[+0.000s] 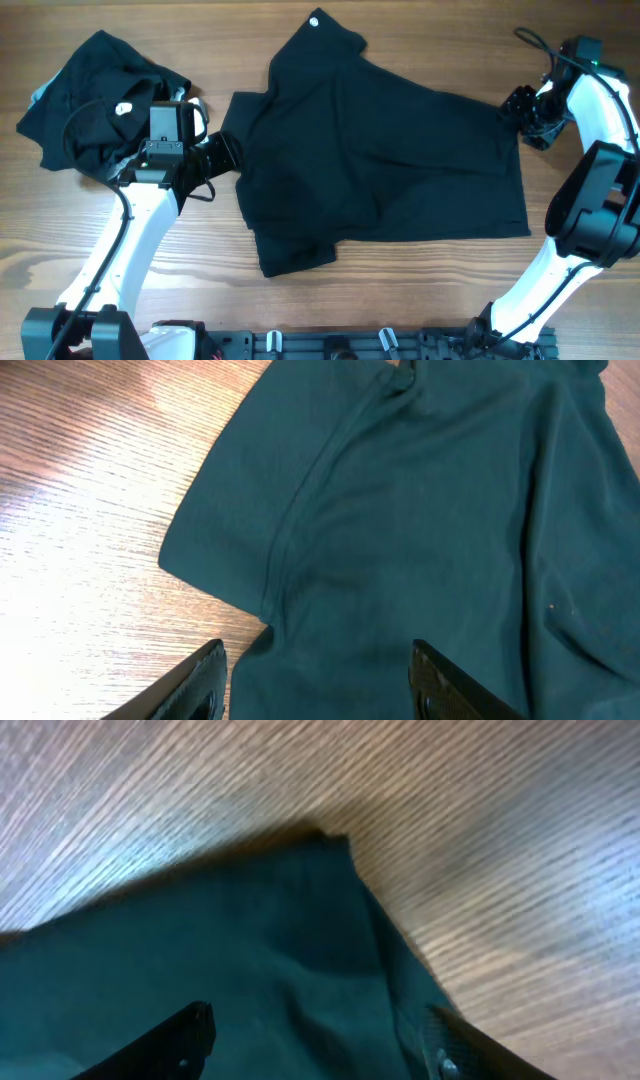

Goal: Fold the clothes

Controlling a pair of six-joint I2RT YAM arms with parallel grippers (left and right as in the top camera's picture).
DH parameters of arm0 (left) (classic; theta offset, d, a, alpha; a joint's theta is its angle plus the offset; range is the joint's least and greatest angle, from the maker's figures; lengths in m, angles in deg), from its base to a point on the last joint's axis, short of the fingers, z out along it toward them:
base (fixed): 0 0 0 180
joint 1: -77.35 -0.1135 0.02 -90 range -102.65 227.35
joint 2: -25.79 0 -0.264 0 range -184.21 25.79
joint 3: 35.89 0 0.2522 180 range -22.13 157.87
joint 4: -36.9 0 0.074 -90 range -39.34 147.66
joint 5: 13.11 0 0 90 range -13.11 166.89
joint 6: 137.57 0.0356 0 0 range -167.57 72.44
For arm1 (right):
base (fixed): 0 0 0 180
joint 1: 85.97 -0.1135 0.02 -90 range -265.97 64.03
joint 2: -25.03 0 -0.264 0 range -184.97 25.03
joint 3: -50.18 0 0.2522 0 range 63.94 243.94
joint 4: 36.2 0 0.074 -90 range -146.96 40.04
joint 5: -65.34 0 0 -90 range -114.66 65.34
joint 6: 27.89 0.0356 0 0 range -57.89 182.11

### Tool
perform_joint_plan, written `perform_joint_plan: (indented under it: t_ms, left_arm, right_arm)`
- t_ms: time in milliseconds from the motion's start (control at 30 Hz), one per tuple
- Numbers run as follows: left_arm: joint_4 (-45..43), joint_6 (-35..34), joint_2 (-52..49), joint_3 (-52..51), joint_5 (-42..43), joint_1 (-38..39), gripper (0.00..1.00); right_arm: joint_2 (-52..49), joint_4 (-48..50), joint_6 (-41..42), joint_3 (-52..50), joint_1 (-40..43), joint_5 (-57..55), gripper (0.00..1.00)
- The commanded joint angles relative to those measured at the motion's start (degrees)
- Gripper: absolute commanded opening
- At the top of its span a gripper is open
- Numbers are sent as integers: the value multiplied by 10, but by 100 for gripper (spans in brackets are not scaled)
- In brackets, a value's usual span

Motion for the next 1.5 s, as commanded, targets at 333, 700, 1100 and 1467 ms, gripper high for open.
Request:
perform_joint_plan:
  t_ms: [333, 700, 1100, 1467]
  left_arm:
    - [0, -8, 5, 8, 22, -2, 58]
    - [-19, -8, 5, 8, 62, -1, 60]
    - [48, 27, -55, 8, 28, 219, 60]
    - [54, 25, -153, 8, 28, 272, 60]
  right_arm:
    - [45, 219, -6, -59, 27, 101, 5]
    - [91, 170, 25, -46, 80, -50, 80]
    - [92, 420, -33, 20, 134, 498, 86]
    - [91, 94, 50, 22, 205, 150, 91]
